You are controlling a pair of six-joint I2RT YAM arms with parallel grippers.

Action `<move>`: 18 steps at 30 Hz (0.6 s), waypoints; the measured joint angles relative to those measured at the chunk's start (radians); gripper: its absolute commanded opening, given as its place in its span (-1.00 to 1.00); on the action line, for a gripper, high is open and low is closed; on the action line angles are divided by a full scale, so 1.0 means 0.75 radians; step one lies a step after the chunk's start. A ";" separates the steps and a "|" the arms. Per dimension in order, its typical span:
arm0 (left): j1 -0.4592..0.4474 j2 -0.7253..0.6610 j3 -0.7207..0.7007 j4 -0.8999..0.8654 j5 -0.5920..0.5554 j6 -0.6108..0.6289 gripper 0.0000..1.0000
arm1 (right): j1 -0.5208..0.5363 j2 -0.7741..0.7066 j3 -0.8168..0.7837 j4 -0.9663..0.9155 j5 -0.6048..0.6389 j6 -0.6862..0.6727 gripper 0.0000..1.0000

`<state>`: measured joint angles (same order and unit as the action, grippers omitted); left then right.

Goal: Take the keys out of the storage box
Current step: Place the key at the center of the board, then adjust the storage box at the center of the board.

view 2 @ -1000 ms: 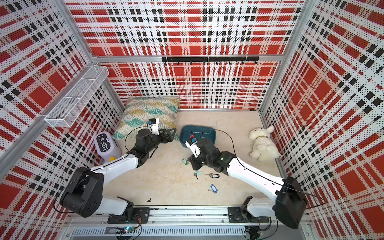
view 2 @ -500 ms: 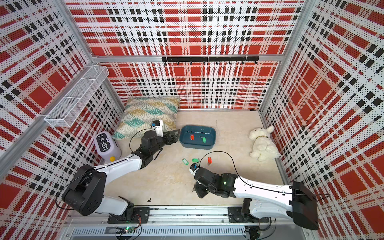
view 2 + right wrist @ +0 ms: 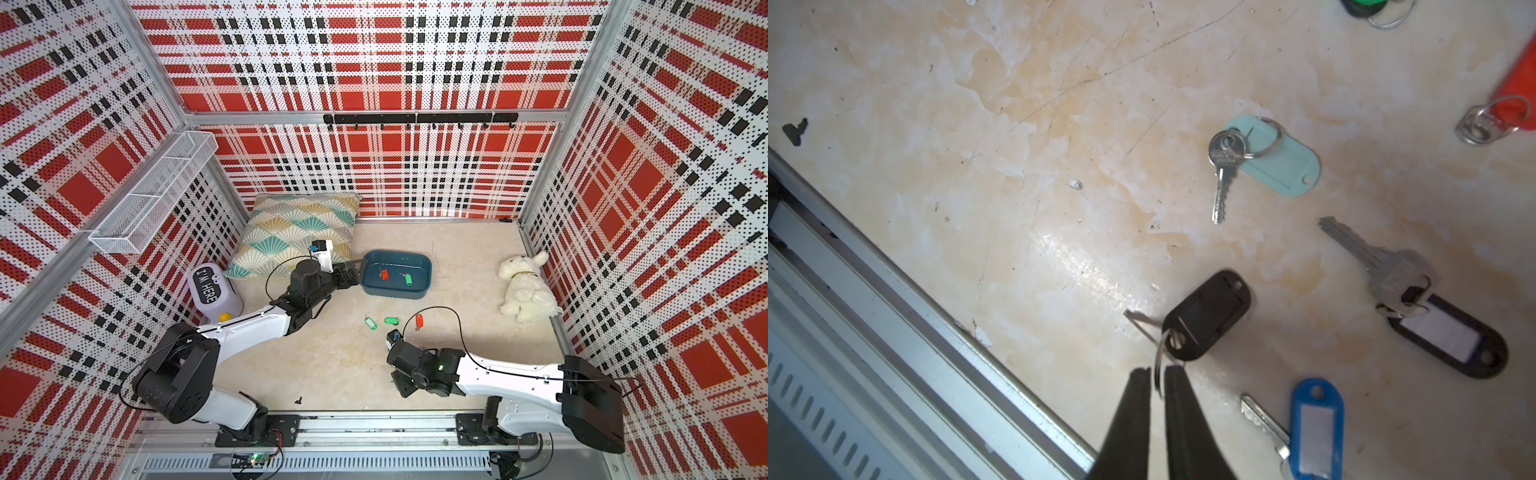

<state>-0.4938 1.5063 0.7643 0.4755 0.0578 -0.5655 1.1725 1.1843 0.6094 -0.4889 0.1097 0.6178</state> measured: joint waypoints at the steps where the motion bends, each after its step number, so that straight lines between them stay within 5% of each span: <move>1: -0.004 0.003 0.006 -0.007 -0.004 0.003 0.98 | 0.000 -0.001 0.000 0.006 0.001 -0.003 -0.19; 5: -0.025 0.018 0.038 -0.036 -0.023 0.019 0.98 | 0.000 -0.031 0.002 0.008 0.008 -0.010 0.21; 6: -0.032 0.022 0.046 -0.044 -0.028 0.023 0.98 | 0.000 -0.056 0.007 -0.001 0.020 -0.016 0.38; 7: -0.038 0.025 0.055 -0.055 -0.034 0.028 0.98 | 0.000 -0.089 0.019 -0.018 0.043 -0.021 0.85; 8: -0.043 0.029 0.064 -0.063 -0.039 0.035 0.99 | 0.000 -0.121 0.036 -0.033 0.072 -0.019 0.97; 13: -0.057 0.053 0.104 -0.100 -0.066 0.061 0.98 | -0.079 -0.303 0.190 -0.057 0.293 -0.027 1.00; 18: -0.060 0.084 0.137 -0.143 -0.084 0.090 0.98 | -0.463 -0.268 0.256 0.051 0.363 -0.032 1.00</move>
<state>-0.5385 1.5692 0.8669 0.3679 -0.0051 -0.4980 0.8253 0.9833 0.8017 -0.4507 0.3820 0.5938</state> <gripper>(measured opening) 0.992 0.999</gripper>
